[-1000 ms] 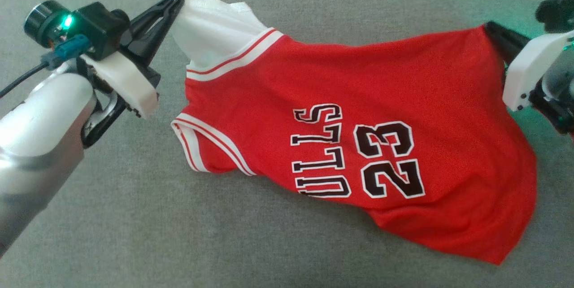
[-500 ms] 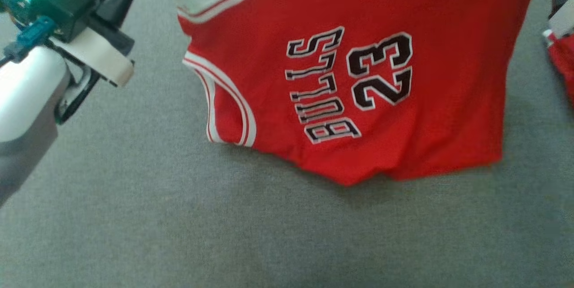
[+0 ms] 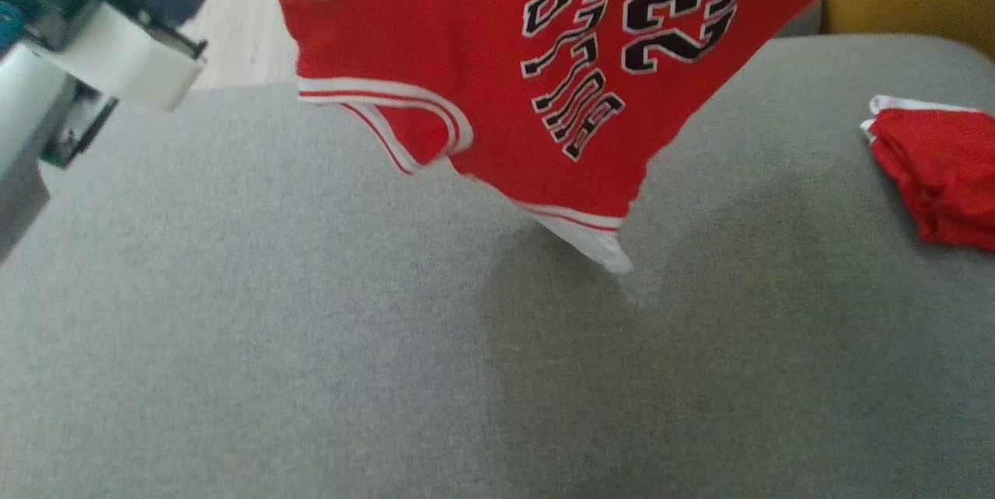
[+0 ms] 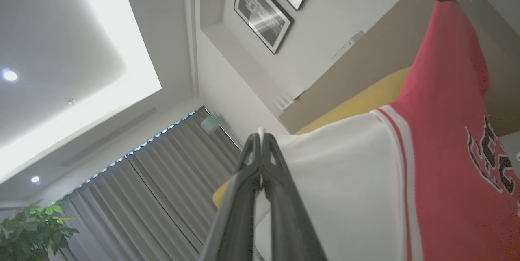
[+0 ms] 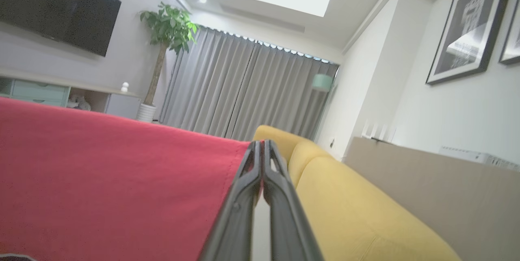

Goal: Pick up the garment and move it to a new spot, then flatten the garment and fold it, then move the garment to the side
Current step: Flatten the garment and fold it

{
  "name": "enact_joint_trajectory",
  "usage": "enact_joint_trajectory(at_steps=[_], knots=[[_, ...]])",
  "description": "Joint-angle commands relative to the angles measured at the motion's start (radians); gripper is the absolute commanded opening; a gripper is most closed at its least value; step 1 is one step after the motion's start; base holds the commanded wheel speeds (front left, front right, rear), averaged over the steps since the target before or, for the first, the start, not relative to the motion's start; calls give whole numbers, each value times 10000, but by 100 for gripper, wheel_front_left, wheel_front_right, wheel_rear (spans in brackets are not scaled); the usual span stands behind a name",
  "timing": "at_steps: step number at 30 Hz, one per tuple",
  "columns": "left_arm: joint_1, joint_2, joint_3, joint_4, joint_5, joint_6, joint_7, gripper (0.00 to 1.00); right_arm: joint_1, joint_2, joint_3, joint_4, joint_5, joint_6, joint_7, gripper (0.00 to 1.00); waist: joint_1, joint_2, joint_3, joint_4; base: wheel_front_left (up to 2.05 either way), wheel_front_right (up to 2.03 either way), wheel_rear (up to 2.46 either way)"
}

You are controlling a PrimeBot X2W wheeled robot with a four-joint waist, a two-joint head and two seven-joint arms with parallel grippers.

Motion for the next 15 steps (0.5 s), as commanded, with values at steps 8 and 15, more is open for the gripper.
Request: enact_joint_trajectory(at_steps=[8, 15], knots=[[-1793, 423, 1119, -633, 92, 317, 262, 0, 190, -124, -1424, -943, -679, -6, 577, 0, 3, -1, -402, -75, 0, 0, 0], [-2642, -307, 698, 805, -11, -435, 1216, 0, 84, 690, -1653, -400, -1011, -6, 1186, 0, 3, -1, 448, 138, 0, 0, 0]])
